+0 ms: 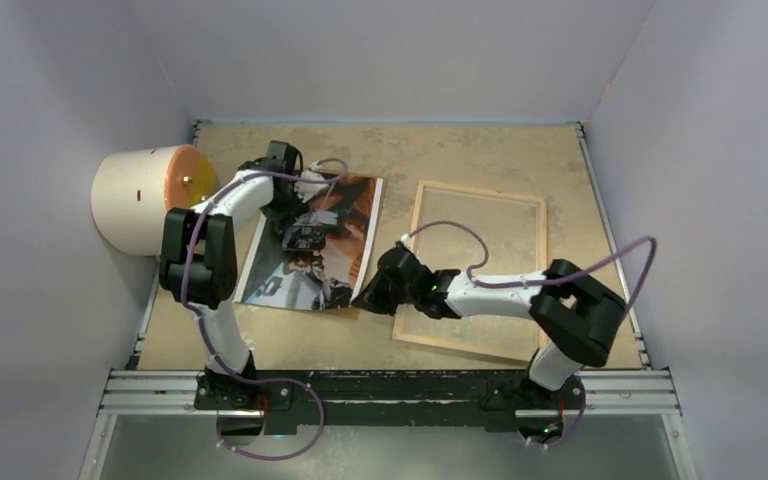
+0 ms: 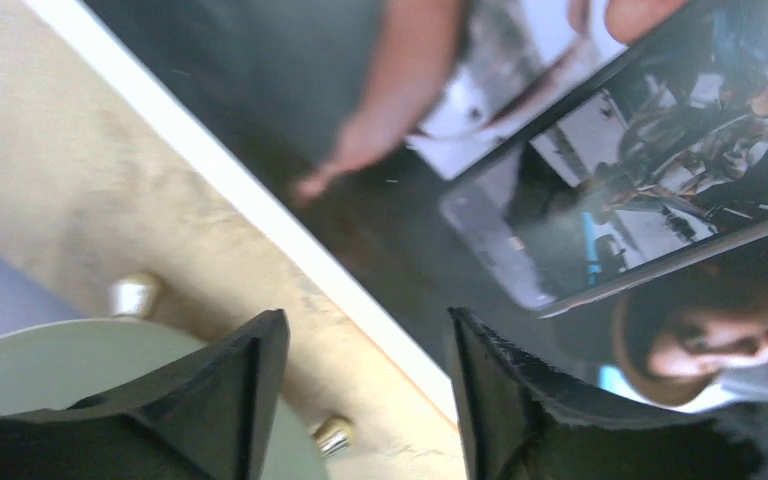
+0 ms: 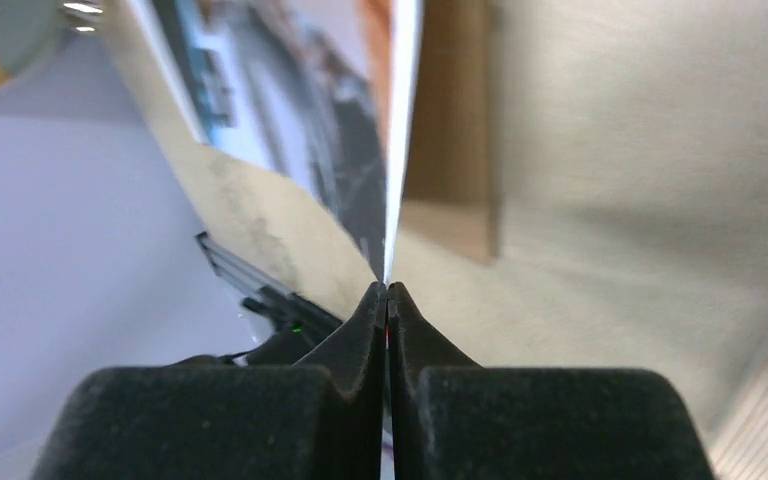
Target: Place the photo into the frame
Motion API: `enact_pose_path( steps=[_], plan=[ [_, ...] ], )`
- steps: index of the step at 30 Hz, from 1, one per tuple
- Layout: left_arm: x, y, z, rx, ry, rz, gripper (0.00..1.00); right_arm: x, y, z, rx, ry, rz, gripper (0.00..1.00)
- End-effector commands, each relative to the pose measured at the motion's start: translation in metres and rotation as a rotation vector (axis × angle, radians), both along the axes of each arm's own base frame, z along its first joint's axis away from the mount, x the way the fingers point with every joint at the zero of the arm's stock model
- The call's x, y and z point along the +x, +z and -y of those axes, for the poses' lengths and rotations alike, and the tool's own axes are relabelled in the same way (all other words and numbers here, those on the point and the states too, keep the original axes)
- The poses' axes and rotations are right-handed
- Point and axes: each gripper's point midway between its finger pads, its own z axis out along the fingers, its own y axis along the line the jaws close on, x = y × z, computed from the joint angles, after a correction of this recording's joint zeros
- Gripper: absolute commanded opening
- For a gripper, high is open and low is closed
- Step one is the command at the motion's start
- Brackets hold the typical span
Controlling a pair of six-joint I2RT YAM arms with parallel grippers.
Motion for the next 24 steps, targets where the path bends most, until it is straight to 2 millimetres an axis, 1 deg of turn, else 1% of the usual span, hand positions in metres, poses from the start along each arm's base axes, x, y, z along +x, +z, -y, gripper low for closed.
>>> enact_pose_path(
  steps=[1, 2, 5, 7, 9, 11, 13, 14, 15, 16, 18, 20, 21, 22, 23, 24],
  plan=[
    [0.028, 0.073, -0.001, -0.057, 0.048, 0.113, 0.68, 0.04, 0.079, 0.015, -0.082, -0.008, 0.293, 0.0],
    [0.035, 0.089, -0.003, -0.075, 0.061, 0.138, 0.73, 0.046, 0.094, 0.019, -0.089, -0.009, 0.345, 0.0],
    [0.049, 0.13, -0.011, -0.121, 0.105, 0.209, 0.79, 0.059, 0.13, 0.041, -0.141, -0.003, 0.465, 0.0],
    [0.052, 0.15, -0.016, -0.136, 0.119, 0.241, 0.81, 0.071, 0.151, 0.063, -0.193, -0.007, 0.523, 0.0],
    [0.05, 0.159, -0.016, -0.142, 0.12, 0.258, 0.83, 0.085, 0.173, 0.094, -0.258, -0.022, 0.559, 0.0],
    [0.045, 0.157, -0.015, -0.148, 0.115, 0.251, 0.85, 0.1, 0.2, 0.131, -0.337, -0.045, 0.609, 0.0],
    [0.04, 0.151, -0.014, -0.154, 0.113, 0.234, 0.86, 0.111, 0.235, 0.168, -0.435, -0.054, 0.675, 0.0],
    [0.037, 0.147, -0.014, -0.155, 0.113, 0.226, 0.87, 0.115, 0.252, 0.187, -0.513, -0.054, 0.705, 0.0],
    [0.035, 0.145, -0.013, -0.159, 0.112, 0.222, 0.88, 0.117, 0.274, 0.2, -0.569, -0.054, 0.742, 0.0],
    [0.033, 0.142, -0.012, -0.164, 0.111, 0.217, 0.89, 0.118, 0.305, 0.211, -0.609, -0.071, 0.783, 0.0],
    [0.028, 0.136, -0.01, -0.173, 0.107, 0.203, 0.89, 0.116, 0.346, 0.23, -0.679, -0.1, 0.835, 0.0],
    [0.027, 0.135, -0.008, -0.177, 0.102, 0.202, 0.9, 0.113, 0.389, 0.245, -0.706, -0.139, 0.918, 0.0],
    [0.026, 0.136, -0.007, -0.181, 0.1, 0.203, 0.9, 0.114, 0.412, 0.248, -0.699, -0.157, 0.976, 0.0],
    [0.026, 0.137, -0.006, -0.184, 0.098, 0.203, 0.9, 0.114, 0.43, 0.246, -0.682, -0.162, 1.021, 0.0],
    [0.026, 0.138, -0.005, -0.187, 0.095, 0.204, 0.9, 0.114, 0.44, 0.239, -0.654, -0.131, 1.05, 0.0],
    [0.025, 0.14, -0.004, -0.19, 0.093, 0.206, 0.9, 0.114, 0.441, 0.231, -0.641, -0.088, 1.054, 0.0]
  ],
)
